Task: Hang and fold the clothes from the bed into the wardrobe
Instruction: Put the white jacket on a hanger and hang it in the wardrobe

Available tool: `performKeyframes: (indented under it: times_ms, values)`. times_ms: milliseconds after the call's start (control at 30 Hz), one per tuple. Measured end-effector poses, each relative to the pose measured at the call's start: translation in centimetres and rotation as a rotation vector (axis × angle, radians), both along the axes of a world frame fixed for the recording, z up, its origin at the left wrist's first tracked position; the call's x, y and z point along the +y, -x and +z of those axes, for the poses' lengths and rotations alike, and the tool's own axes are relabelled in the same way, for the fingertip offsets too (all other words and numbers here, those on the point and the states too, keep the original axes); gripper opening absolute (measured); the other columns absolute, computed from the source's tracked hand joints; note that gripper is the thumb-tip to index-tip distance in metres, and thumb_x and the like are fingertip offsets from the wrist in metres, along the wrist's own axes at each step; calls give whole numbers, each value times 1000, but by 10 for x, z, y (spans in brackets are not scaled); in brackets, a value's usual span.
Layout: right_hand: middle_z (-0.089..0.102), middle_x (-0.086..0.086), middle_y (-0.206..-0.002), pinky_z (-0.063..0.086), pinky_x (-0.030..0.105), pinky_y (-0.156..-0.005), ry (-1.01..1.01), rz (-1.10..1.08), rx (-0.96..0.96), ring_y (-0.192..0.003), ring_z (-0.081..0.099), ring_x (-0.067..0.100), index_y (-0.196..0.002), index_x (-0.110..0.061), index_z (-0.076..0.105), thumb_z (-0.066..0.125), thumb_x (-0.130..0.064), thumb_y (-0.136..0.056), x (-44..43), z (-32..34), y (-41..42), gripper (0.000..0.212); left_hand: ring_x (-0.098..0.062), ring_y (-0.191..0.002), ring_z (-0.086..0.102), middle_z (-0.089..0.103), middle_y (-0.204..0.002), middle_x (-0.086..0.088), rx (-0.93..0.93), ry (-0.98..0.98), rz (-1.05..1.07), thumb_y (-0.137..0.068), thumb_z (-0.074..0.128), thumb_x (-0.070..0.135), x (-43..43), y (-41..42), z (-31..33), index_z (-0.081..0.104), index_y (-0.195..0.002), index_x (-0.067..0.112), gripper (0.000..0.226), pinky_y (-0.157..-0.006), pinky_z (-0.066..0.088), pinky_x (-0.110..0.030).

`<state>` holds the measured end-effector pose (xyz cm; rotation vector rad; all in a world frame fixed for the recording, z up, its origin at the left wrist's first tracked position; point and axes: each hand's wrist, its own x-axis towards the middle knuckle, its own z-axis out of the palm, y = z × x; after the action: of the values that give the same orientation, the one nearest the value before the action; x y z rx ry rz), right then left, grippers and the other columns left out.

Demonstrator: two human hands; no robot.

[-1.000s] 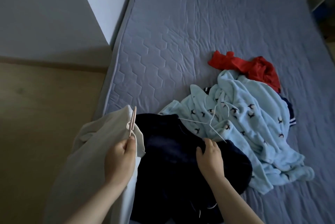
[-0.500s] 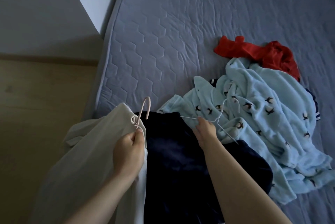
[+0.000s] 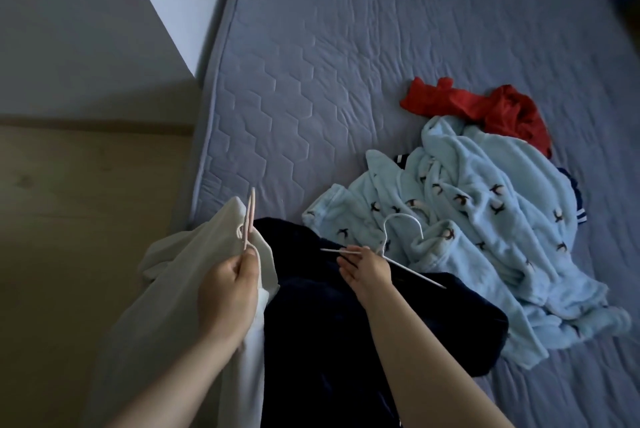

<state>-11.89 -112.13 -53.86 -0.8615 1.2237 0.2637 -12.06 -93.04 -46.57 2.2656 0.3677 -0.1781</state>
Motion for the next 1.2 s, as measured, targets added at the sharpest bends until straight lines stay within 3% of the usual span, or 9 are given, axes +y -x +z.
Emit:
performKeyframes:
  times_ms: [167, 267, 467, 567, 667, 833, 1033, 1200]
  values:
    - [67, 8, -77, 48, 27, -64, 172, 60, -151, -70, 63, 19, -81, -8, 59, 33, -14, -101, 17, 61, 1, 33, -18, -40, 36, 41, -37, 0, -63, -20, 36, -86, 40, 47, 32, 14, 50, 41, -45, 13, 53, -46, 29, -30]
    - [69, 11, -78, 51, 27, -63, 267, 198, -240, -66, 65, 19, -82, -8, 60, 36, -12, -99, 29, 111, -3, 30, -19, -41, 34, 36, -35, -2, -91, -46, 87, -96, 49, 32, 50, 24, 85, 32, -44, 10, 59, -47, 29, -31]
    - [66, 10, -74, 51, 28, -62, 390, 386, -396, -63, 63, 19, -84, -10, 55, 34, -11, -101, 67, 223, -11, 26, -22, -42, 34, 32, -35, -1, -157, -59, 218, -92, 45, 40, 108, 40, 180, 29, -46, 14, 55, -46, 27, -32]
    - [69, 12, -68, 50, 26, -53, 411, 485, -491, -54, 60, 18, -88, -8, 53, 33, -10, -101, 86, 280, -14, 24, -22, -43, 34, 31, -38, -1, -205, -84, 256, -82, 40, 46, 142, 43, 237, 31, -47, 11, 50, -47, 26, -32]
    - [69, 5, -57, 48, 22, -46, 422, 637, -573, -44, 57, 13, -87, -11, 53, 33, -11, -101, 112, 337, -20, 25, -23, -44, 34, 32, -42, -3, -264, -127, 303, -90, 49, 42, 178, 51, 294, 32, -48, 9, 56, -47, 26, -32]
    - [67, 12, -58, 43, 23, -44, 392, 783, -720, -42, 52, 16, -90, -6, 54, 35, -8, -100, 165, 427, -16, 21, -21, -45, 36, 31, -41, -2, -405, -160, 342, -93, 52, 40, 228, 82, 378, 32, -47, 9, 58, -50, 28, -33]
    - [60, 18, -64, 37, 21, -42, 431, 1000, -956, -42, 49, 17, -90, -4, 57, 37, -5, -97, 222, 534, -2, 21, -21, -46, 34, 30, -45, -1, -510, -156, 484, -93, 52, 45, 271, 120, 439, 34, -49, 12, 58, -52, 25, -32]
    - [59, 11, -54, 34, 19, -38, 457, 1157, -1101, -38, 44, 13, -87, -5, 56, 34, -5, -98, 289, 596, 9, 25, -21, -45, 40, 35, -38, 1, -576, -154, 545, -92, 52, 48, 319, 152, 473, 39, -44, 12, 62, -53, 30, -32]
